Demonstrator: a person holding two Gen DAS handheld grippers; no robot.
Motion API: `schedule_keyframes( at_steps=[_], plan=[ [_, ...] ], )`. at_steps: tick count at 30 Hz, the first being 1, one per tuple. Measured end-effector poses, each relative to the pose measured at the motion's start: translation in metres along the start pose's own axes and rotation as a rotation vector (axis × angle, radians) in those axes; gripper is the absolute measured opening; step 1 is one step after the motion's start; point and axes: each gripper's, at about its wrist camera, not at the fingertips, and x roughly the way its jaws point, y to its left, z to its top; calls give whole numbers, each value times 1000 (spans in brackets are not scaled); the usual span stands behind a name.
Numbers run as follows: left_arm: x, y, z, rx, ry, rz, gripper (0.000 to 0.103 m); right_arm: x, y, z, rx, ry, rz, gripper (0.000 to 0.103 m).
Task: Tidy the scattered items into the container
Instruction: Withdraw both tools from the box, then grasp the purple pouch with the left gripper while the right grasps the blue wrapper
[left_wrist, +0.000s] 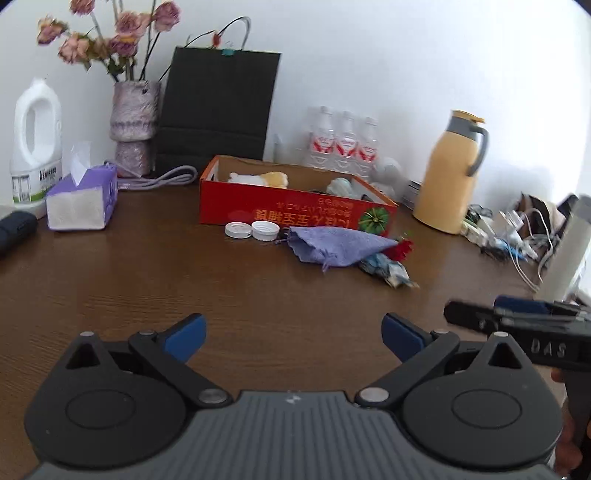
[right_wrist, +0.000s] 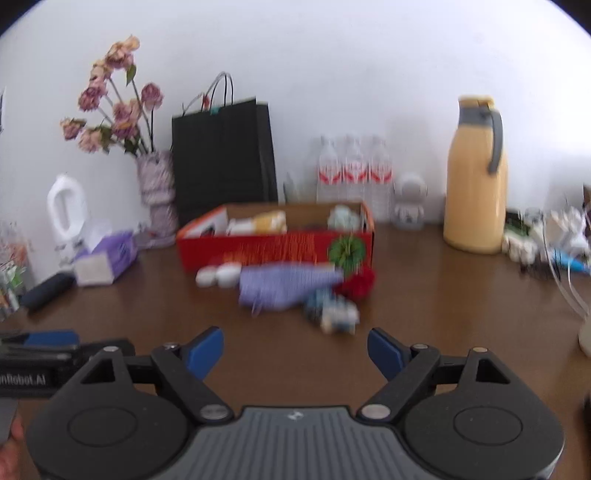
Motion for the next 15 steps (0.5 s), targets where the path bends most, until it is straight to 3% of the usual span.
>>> schedule_keyframes(
  at_steps=[5, 8, 11, 13, 15],
  plan=[
    [35, 7, 26, -27, 29, 18, 103, 15, -13, 4, 22, 34, -32, 84],
    [68, 8, 43, -45, 55, -16, 94, 42, -24, 21, -7, 42, -63, 84],
    [113, 4, 59, -46, 105, -63, 76, 74, -31, 34, -15, 77, -59, 80],
    [147, 4, 69, -68, 162, -87, 58, 94, -34, 39, -24, 101, -50, 75],
    [176, 4, 76, -92, 205, -96, 53, 112, -36, 43, -29, 127, -47, 73]
  ],
)
